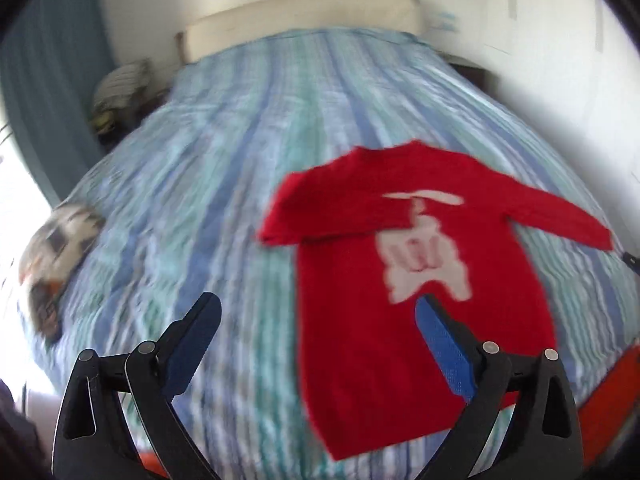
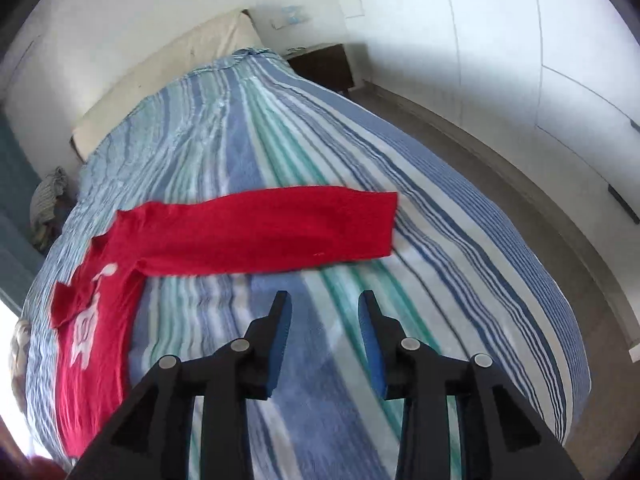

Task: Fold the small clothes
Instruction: 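Grasp the sweater sleeve cuff with the left tool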

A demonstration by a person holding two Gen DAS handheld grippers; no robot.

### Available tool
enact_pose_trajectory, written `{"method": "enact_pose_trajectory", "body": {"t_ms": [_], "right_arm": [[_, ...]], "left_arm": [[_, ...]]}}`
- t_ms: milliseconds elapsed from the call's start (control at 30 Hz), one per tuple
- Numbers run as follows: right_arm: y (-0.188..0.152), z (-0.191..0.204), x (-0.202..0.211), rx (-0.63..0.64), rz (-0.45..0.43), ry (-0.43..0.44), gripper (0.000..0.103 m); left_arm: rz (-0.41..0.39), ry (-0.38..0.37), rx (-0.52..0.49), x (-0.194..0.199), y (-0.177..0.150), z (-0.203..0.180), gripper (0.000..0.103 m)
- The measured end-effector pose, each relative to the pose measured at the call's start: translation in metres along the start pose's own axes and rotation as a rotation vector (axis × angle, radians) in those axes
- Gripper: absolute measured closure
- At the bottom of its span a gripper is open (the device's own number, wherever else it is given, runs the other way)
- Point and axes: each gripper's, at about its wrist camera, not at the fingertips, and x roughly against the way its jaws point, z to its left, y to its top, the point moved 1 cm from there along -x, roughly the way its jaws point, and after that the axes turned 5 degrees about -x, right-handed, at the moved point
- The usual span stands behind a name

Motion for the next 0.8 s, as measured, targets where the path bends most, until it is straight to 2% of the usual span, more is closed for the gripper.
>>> {"method": "enact_pose_trajectory", "body": {"t_ms": [33, 67, 100, 167, 233, 300, 467, 567, 600, 633, 667, 700, 767, 800], "right_arm": [[-0.009, 0.009, 0.015, 0.029, -0.019, 0.029, 0.063], [-0.016, 0.014, 0.026, 0.042, -0.037, 0.046, 0.060], [-0.025, 0.021, 0.036, 0.051, -0.059, 0.064, 0.059], [-0.043, 0.036, 0.047, 0.059, -0.089, 0.096, 0.057], [-0.058, 0.051, 0.046, 0.067, -0.102, 0.115, 0.057], [-0.067, 0.061, 0.043, 0.093, -0.084, 0.125, 0.057], [-0.069, 0.069, 0.029, 0.123, -0.035, 0.144, 0.057], [-0.071, 0.071, 0.021, 0.129, -0.013, 0.137, 0.057], [-0.072, 0.073, 0.021, 0.136, -0.017, 0.137, 0.057], [-0.072, 0.075, 0.021, 0.145, -0.023, 0.135, 0.057], [-0.073, 0.077, 0.023, 0.152, -0.027, 0.132, 0.057], [-0.073, 0.078, 0.023, 0.160, -0.030, 0.129, 0.057], [-0.073, 0.080, 0.022, 0.170, -0.032, 0.121, 0.057], [-0.073, 0.080, 0.022, 0.173, -0.031, 0.119, 0.057]], "left_arm": [[0.026, -0.076, -0.084, -0.022, 0.019, -0.019, 0.005], [0.042, -0.108, -0.155, -0.042, 0.032, -0.034, 0.005], [0.060, -0.119, -0.230, -0.067, 0.042, -0.050, 0.006], [0.122, -0.123, -0.329, -0.114, 0.053, -0.069, 0.016], [0.198, -0.103, -0.379, -0.157, 0.057, -0.078, 0.027], [0.227, -0.075, -0.415, -0.185, 0.058, -0.082, 0.029], [0.233, -0.057, -0.467, -0.219, 0.061, -0.090, 0.034], [0.261, -0.051, -0.457, -0.243, 0.064, -0.092, 0.042], [0.277, -0.065, -0.434, -0.250, 0.063, -0.091, 0.056], [0.288, -0.082, -0.396, -0.256, 0.066, -0.088, 0.079], [0.288, -0.086, -0.349, -0.259, 0.068, -0.083, 0.093], [0.284, -0.092, -0.289, -0.258, 0.071, -0.076, 0.099], [0.232, -0.134, -0.130, -0.242, 0.079, -0.048, 0.100], [0.196, -0.132, -0.060, -0.230, 0.082, -0.030, 0.100]]}}
